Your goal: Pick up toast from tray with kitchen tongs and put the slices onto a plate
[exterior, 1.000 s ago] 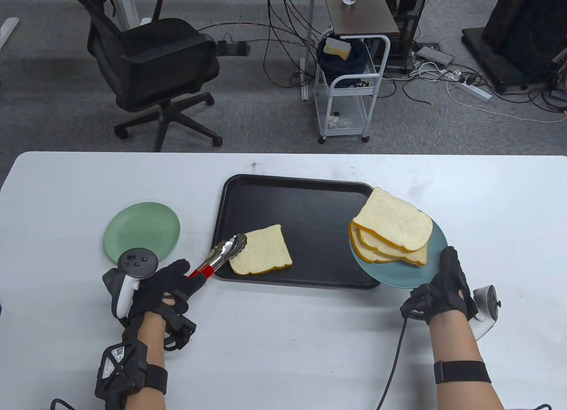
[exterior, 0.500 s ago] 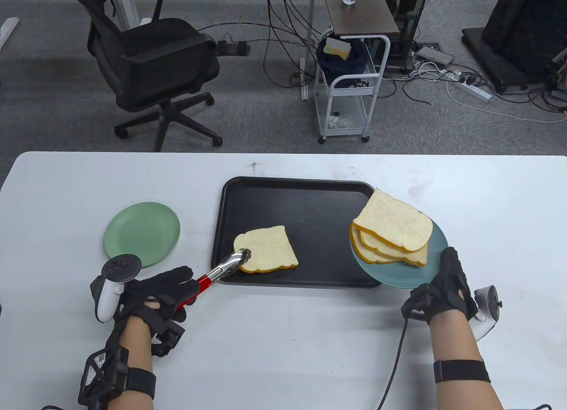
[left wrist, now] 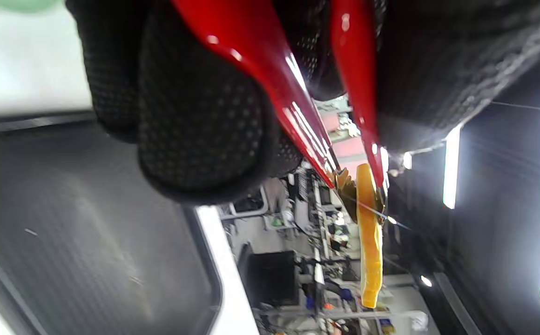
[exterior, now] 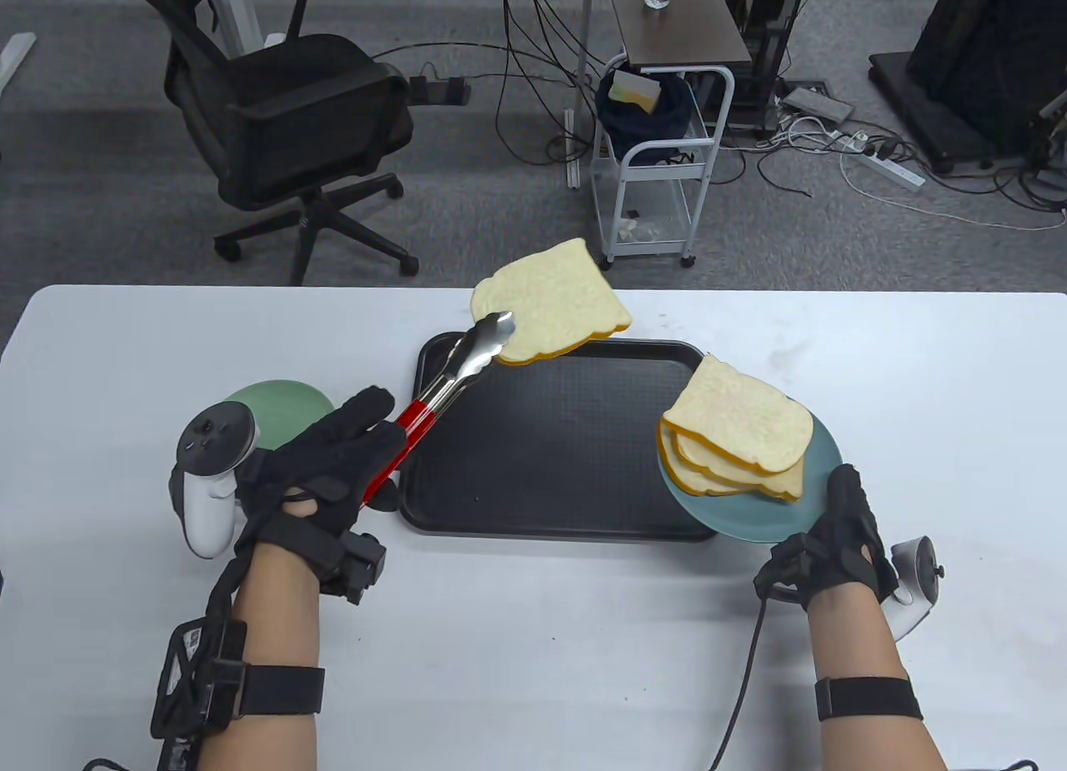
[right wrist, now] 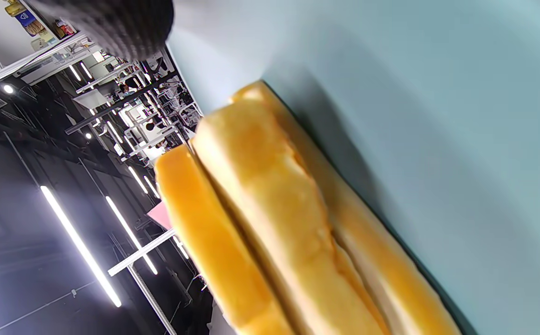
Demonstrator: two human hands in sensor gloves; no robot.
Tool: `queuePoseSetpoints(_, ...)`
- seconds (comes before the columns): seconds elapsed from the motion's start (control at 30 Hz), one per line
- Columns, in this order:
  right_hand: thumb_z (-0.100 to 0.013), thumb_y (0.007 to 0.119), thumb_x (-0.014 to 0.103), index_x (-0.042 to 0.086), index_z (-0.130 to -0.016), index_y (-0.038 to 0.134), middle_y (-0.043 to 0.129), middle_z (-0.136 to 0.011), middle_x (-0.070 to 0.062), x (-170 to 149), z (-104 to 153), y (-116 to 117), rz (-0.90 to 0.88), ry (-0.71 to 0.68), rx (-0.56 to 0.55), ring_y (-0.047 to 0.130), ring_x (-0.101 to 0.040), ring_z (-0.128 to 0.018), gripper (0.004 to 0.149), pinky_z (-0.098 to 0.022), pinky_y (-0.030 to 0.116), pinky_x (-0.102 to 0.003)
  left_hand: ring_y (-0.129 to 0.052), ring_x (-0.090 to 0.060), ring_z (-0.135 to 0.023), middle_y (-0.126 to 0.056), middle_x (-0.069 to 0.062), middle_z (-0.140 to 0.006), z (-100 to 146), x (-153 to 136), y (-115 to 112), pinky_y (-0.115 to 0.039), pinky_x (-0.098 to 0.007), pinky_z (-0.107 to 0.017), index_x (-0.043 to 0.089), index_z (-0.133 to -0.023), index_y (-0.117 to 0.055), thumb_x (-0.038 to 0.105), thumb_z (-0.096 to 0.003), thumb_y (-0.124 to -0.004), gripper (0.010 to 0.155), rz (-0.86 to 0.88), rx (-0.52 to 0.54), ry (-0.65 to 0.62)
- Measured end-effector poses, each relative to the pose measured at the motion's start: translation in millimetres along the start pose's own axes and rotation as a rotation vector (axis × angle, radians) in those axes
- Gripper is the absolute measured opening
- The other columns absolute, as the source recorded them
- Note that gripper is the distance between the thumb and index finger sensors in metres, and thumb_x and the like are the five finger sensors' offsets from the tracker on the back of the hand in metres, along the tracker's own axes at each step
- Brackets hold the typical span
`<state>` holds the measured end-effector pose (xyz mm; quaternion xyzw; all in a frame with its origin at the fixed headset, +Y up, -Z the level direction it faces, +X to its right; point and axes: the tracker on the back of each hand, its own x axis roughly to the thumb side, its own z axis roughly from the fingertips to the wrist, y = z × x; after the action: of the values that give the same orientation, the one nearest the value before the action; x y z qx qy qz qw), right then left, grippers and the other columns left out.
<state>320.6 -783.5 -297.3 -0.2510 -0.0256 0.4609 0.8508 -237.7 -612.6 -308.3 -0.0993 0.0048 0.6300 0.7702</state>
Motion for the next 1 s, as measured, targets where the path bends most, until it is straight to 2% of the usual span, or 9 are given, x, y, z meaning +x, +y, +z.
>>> queuePoseSetpoints(0.1,-0.051,0.060,0.052,0.023,-0.091,0.051,0.079,-0.083,-0.017,0.2,-0.2,-0.4,-0.002,-0.002,0.001,0.100,-0.036,-0.050,0.050,-0.032,0.091,-0.047,-0.110,-0.023,-0.032,-0.103,-0.008,-0.077,-4.2,23.6,-35.0,-0.093,-0.043,-0.046,0.033,-0.097,-0.069,0.053,-0.0393,-0.096,0.067,0.000,-0.065,-0.057)
queuePoseSetpoints(0.17,-0.051,0.060,0.052,0.023,-0.091,0.050,0.079,-0.083,-0.017,0.2,-0.5,-0.5,-0.003,-0.003,0.002,0.100,-0.036,-0.050,0.050,-0.032,0.091,-0.047,-0.110,-0.023,-0.032,-0.103,-0.009,-0.077,-8.3,28.7,-59.7,-0.093,-0.043,-0.045,0.033,-0.097,-0.069,0.053,-0.0396,-0.096,0.067,-0.005,-0.117,-0.072)
queuePoseSetpoints(0.3,-0.051,0.060,0.052,0.023,-0.091,0.051,0.079,-0.083,-0.017,0.1,-0.6,-0.5,-0.005,-0.004,0.005,0.100,-0.036,-0.050,0.050,-0.032,0.091,-0.047,-0.111,-0.023,-0.031,-0.103,-0.009,-0.077,-18.7,20.7,-110.5,-0.093,-0.043,-0.045,0.032,-0.097,-0.069,0.053,-0.0397,-0.095,0.067,-0.024,-0.214,-0.071)
queuePoseSetpoints(0.43,-0.050,0.060,0.052,0.023,-0.091,0.050,0.079,-0.083,-0.016,0.4,-0.6,-0.8,-0.017,-0.005,0.000,0.100,-0.036,-0.050,0.050,-0.033,0.091,-0.047,-0.111,-0.023,-0.031,-0.103,-0.009,-0.076,-24.7,2.9,-142.4,-0.093,-0.043,-0.044,0.031,-0.097,-0.070,0.052,-0.0397,-0.095,0.067,-0.043,-0.281,-0.046)
queuePoseSetpoints(0.53,-0.050,0.060,0.052,0.024,-0.091,0.050,0.079,-0.083,-0.016,0.9,-0.4,-1.5,-0.022,-0.007,-0.010,0.100,-0.036,-0.050,0.050,-0.033,0.091,-0.047,-0.111,-0.023,-0.031,-0.103,-0.010,-0.076,-24.6,-9.5,-153.8,-0.093,-0.043,-0.044,0.031,-0.097,-0.069,0.052,-0.0398,-0.095,0.067,-0.073,-0.307,-0.027)
queuePoseSetpoints(0.7,-0.051,0.060,0.052,0.024,-0.091,0.050,0.078,-0.083,-0.016,0.8,0.1,-1.1,-0.024,-0.004,-0.009,0.100,-0.036,-0.050,0.050,-0.033,0.091,-0.047,-0.111,-0.023,-0.032,-0.103,-0.009,-0.077,-22.7,-25.3,-159.0,-0.093,-0.043,-0.045,0.031,-0.098,-0.069,0.052,-0.0398,-0.095,0.067,-0.133,-0.313,0.006)
queuePoseSetpoints(0.9,-0.051,0.060,0.052,0.023,-0.091,0.050,0.079,-0.083,-0.017,1.4,1.2,-0.7,-0.034,-0.003,0.002,0.100,-0.036,-0.050,0.050,-0.032,0.091,-0.047,-0.110,-0.023,-0.033,-0.103,-0.008,-0.079,-21.3,-42.6,-156.2,-0.093,-0.043,-0.046,0.031,-0.097,-0.069,0.055,-0.0390,-0.095,0.068,-0.165,-0.299,0.039)
queuePoseSetpoints(1.0,-0.051,0.060,0.052,0.023,-0.091,0.050,0.079,-0.083,-0.017,1.8,1.3,-1.0,-0.029,-0.006,-0.001,0.100,-0.036,-0.050,0.050,-0.032,0.091,-0.047,-0.110,-0.022,-0.039,-0.099,-0.007,-0.085,-19.2,-44.2,-148.7,-0.091,-0.044,-0.048,0.031,-0.099,-0.066,0.064,-0.0346,-0.095,0.078,-0.162,-0.300,0.035)
